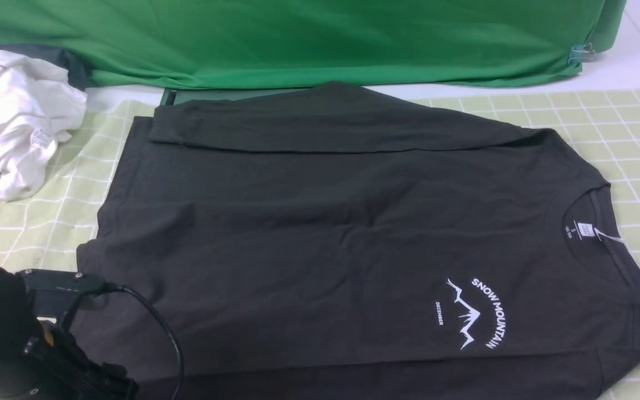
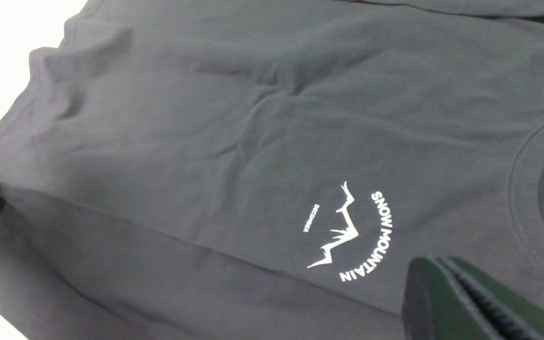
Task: Fold a long-sleeved shirt over a green coffee tablecloth.
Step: 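Grasp the left edge of the dark T-shirt lying flat on the table, then fold the left side of the black T-shirt inward over its body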
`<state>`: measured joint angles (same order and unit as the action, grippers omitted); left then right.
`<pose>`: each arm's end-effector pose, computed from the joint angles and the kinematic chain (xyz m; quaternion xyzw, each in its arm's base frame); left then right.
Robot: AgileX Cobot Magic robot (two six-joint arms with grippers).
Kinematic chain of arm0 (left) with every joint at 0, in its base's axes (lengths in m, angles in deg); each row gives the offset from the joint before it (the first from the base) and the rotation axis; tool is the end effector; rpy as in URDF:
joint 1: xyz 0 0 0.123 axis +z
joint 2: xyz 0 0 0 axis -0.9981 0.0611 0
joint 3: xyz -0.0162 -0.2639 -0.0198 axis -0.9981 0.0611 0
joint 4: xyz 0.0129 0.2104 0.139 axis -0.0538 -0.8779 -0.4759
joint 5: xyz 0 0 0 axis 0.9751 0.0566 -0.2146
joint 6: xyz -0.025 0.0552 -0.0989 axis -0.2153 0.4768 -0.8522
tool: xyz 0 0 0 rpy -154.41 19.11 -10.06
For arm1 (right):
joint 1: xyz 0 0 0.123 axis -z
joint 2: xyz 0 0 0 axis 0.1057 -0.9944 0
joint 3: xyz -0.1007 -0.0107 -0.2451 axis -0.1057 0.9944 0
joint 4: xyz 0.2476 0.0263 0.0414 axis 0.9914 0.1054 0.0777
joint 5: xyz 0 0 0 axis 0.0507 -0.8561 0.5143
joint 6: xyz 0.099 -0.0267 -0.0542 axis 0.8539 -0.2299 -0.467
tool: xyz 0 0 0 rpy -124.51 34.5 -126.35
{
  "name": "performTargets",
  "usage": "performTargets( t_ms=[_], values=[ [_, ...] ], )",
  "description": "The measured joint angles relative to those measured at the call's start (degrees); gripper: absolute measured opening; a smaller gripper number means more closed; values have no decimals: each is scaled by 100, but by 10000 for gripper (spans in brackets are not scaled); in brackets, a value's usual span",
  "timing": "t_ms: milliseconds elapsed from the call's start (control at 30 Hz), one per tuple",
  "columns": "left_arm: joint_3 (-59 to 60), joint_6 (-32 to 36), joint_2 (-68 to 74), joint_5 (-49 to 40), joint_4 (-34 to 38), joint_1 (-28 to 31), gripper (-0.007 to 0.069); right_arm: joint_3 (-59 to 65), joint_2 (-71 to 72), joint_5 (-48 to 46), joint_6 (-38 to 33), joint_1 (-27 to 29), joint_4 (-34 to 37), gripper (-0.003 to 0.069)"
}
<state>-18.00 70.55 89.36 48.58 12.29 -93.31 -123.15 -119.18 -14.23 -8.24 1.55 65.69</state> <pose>0.1868 -0.0198 0.1165 0.0278 0.9983 0.0060 0.0508 0.1573 0.0648 0.3250 -0.1350 0.8715 0.2250 0.4142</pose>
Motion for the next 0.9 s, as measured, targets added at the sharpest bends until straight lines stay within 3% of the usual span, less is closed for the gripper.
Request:
performTargets(
  t_ms=[133,200,300,633,900],
  values=[
    [0,0,-23,-138,72,-6,311,0,0,0,0,0,42,4],
    [-14,0,-94,-249,81,-6,156,0,0,0,0,0,53,4],
    [-110,0,-192,-464,81,-6,51,0,0,18,0,0,79,4],
    [-970,185,-823,-1487,183,-6,34,0,0,82,-7,0,115,8],
    [-1960,384,-942,-1046,183,-6,34,0,0,165,-12,0,128,8]
  ],
)
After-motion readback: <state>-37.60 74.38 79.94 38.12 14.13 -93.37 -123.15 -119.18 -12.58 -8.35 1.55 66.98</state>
